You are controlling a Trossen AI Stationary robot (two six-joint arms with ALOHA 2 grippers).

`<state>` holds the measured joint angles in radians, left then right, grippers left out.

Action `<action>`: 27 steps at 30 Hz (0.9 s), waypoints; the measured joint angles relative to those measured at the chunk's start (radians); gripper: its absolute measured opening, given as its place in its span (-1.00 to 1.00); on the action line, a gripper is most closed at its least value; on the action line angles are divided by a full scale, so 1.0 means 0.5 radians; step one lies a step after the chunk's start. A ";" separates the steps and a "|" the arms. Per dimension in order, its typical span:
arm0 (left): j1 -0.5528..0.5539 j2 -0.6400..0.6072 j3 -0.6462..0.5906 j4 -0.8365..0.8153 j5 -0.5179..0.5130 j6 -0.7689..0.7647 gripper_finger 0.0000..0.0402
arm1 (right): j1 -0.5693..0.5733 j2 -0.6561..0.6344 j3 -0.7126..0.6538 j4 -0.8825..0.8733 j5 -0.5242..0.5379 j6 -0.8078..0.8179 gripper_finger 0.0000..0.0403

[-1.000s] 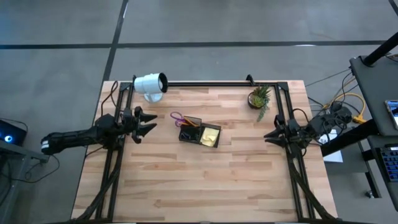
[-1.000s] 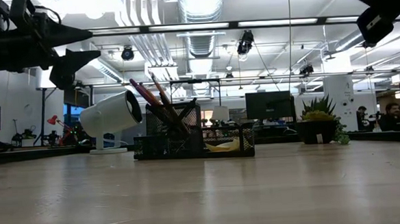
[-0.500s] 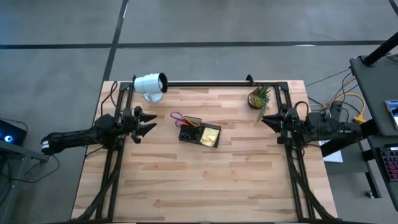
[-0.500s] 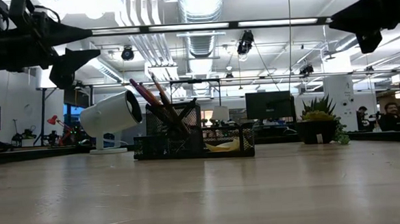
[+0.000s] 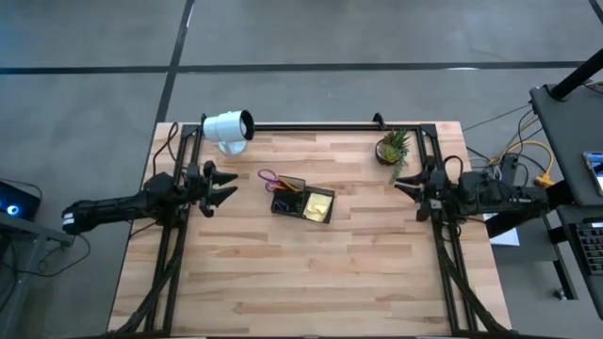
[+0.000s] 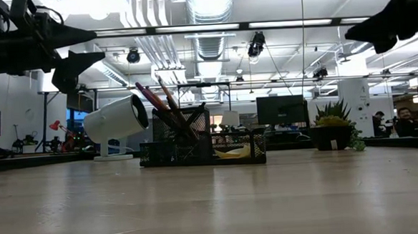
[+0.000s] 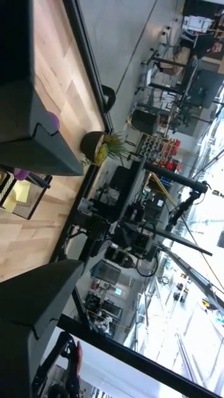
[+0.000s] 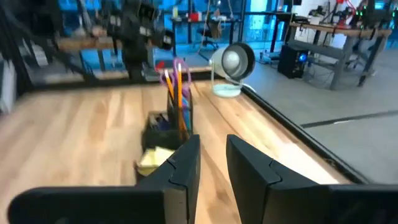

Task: Pick and place office supplies into organizer
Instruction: Return to Home Position

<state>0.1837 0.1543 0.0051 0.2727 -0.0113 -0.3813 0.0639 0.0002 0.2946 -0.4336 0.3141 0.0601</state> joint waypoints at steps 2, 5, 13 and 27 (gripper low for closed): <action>0.000 0.006 0.000 0.002 0.000 0.000 0.08 | 0.001 0.002 -0.009 -0.014 0.000 -0.054 -0.66; 0.000 0.005 0.000 0.002 0.000 0.000 0.08 | 0.001 0.002 -0.009 -0.008 -0.001 -0.022 -0.66; 0.000 0.014 0.000 0.002 0.000 0.000 0.08 | 0.002 0.009 -0.011 -0.008 0.001 0.031 -0.66; 0.000 0.016 0.000 0.002 0.000 0.000 0.08 | 0.002 0.011 -0.011 -0.008 0.002 0.037 -0.66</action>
<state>0.1837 0.1623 0.0051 0.2736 -0.0114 -0.3813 0.0650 0.0055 0.2890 -0.4374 0.3149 0.0784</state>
